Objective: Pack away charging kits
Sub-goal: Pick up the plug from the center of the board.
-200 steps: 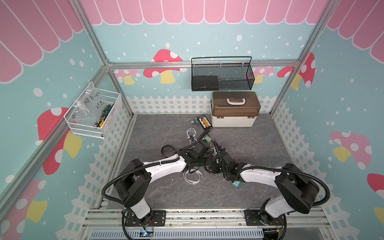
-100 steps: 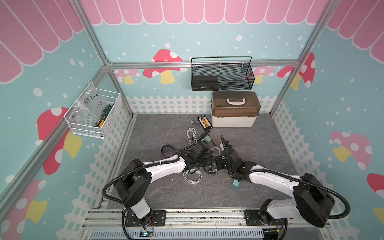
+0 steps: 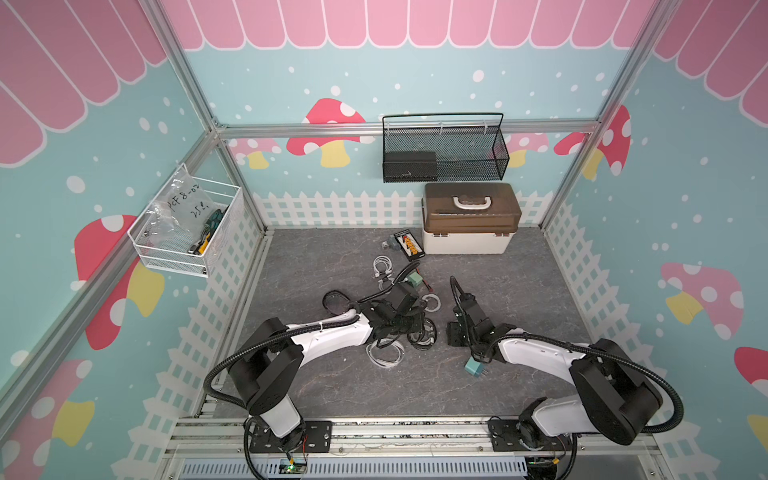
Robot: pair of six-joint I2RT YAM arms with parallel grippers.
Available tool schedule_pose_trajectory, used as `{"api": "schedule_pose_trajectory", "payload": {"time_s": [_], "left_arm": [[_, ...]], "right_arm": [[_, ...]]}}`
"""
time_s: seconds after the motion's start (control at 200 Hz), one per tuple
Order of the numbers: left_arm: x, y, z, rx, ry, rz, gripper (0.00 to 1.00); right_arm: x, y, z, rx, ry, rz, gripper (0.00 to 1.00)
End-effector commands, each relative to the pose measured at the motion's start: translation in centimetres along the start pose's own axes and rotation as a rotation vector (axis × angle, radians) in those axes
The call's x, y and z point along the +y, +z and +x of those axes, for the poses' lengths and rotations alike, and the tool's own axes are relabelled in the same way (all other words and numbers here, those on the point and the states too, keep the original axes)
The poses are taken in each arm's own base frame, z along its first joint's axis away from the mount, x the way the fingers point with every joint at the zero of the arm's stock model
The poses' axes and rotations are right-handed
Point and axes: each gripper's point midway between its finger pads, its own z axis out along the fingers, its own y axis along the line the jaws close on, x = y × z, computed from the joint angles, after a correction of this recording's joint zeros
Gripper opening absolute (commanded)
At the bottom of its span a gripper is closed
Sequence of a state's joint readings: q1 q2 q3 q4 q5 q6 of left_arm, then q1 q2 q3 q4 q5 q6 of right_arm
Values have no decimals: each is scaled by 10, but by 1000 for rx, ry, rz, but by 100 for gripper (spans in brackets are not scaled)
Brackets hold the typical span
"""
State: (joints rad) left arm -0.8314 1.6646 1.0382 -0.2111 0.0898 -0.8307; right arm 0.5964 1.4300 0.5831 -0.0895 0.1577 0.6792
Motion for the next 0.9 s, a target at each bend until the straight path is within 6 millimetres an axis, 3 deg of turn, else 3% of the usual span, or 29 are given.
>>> {"api": "schedule_pose_trajectory", "payload": {"time_s": [0.0,0.15,0.41,0.63,0.89], "left_arm": [[1,-4,-5,-19,-14,-5,0],[-1,-3,-5,-14,-14,0,0],[-2,0,-4,-7,-14,5,0],[-8,3,-3,6,-15,39,0],[-12,7,-1,17,-23,64,0]], "right_arm": [[10,3,-3,19,-20,-38,58],[11,4,-2,21,-21,-38,37],[16,-9,-9,-7,-3,-78,21],[54,-38,-15,-67,19,-268,16],[93,-27,-10,-23,-19,-338,14]]}}
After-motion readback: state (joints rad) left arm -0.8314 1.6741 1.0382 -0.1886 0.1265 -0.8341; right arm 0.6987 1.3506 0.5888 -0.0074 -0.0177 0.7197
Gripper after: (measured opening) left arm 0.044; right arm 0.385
